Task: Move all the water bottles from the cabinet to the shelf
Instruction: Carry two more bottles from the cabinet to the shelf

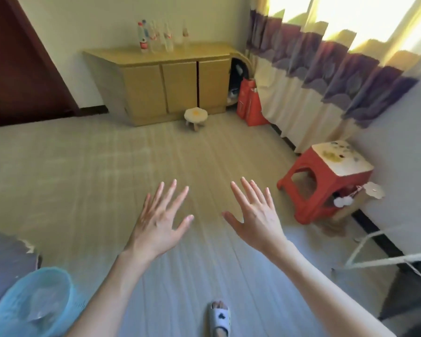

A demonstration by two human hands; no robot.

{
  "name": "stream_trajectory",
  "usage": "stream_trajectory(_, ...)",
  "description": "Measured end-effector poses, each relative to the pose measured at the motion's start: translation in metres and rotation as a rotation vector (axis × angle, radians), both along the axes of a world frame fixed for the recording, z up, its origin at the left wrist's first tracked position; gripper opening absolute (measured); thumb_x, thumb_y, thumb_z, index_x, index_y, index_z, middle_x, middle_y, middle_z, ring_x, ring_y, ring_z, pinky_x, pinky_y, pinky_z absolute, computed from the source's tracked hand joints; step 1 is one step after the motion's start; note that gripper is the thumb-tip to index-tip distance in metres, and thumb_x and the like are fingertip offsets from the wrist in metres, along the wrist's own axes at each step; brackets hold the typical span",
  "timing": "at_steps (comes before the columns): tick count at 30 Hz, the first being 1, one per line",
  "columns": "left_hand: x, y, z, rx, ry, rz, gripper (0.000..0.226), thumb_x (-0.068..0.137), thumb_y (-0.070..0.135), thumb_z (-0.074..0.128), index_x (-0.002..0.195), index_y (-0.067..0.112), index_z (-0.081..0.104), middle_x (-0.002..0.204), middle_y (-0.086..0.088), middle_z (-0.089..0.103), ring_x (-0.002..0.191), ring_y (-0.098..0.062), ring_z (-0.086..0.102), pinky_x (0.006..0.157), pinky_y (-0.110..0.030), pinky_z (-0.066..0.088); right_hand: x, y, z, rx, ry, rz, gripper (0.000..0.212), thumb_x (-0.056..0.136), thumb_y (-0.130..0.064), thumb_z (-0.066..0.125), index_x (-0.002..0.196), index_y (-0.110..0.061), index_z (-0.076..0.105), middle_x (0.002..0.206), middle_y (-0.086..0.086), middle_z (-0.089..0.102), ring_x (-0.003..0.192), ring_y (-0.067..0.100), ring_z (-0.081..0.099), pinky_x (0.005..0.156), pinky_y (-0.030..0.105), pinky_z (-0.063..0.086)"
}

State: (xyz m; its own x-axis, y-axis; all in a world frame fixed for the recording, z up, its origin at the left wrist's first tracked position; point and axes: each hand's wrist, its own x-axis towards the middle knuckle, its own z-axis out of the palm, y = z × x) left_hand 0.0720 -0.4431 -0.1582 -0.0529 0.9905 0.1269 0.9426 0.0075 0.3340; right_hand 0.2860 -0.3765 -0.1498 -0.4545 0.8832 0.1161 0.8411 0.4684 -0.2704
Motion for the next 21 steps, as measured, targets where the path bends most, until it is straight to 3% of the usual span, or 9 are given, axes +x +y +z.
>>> stream_trajectory(5,-0.028,0.099,0.013,-0.004,-0.021,0.112,0.075,0.073,0.067,0.015,0.141,0.036,0.011,0.152,0.005,0.001,0.140,-0.017,-0.004,0.113,-0.044,0.011,-0.038,0.127,0.022,0.030,0.011,0.118,0.079,0.076,-0.068,0.017,0.143,-0.025,0.020,0.153,0.008,0.020,0.141,0.027,0.013,0.113,0.045,0.003)
stream_trajectory(12,-0.086,0.234,0.030,-0.004,-0.001,0.264,0.074,0.070,0.070,0.006,0.137,0.041,-0.005,0.147,0.011,-0.016,0.134,-0.010,-0.021,0.113,-0.036,-0.002,-0.109,0.282,0.028,0.012,0.048,0.227,0.079,0.077,-0.070,0.016,0.144,-0.028,0.014,0.154,0.004,0.014,0.142,0.023,0.010,0.114,0.043,0.005)
stream_trajectory(16,-0.126,0.316,0.017,-0.049,0.030,0.295,0.075,0.070,0.069,0.005,0.138,0.038,-0.007,0.148,0.009,-0.016,0.133,-0.010,-0.023,0.113,-0.036,-0.006,-0.153,0.370,0.017,-0.015,0.031,0.260,0.072,0.086,-0.064,0.031,0.144,-0.030,0.007,0.155,0.002,0.006,0.143,0.021,0.002,0.114,0.043,0.000)
stream_trajectory(21,-0.185,0.440,0.011,-0.053,0.027,0.295,0.081,0.066,0.070,-0.001,0.140,0.038,-0.005,0.143,0.012,-0.021,0.132,-0.010,-0.025,0.111,-0.036,-0.010,-0.211,0.498,0.016,0.002,-0.024,0.256,0.072,0.087,-0.062,0.031,0.144,-0.031,0.002,0.156,0.001,0.002,0.143,0.021,-0.003,0.114,0.043,-0.003)
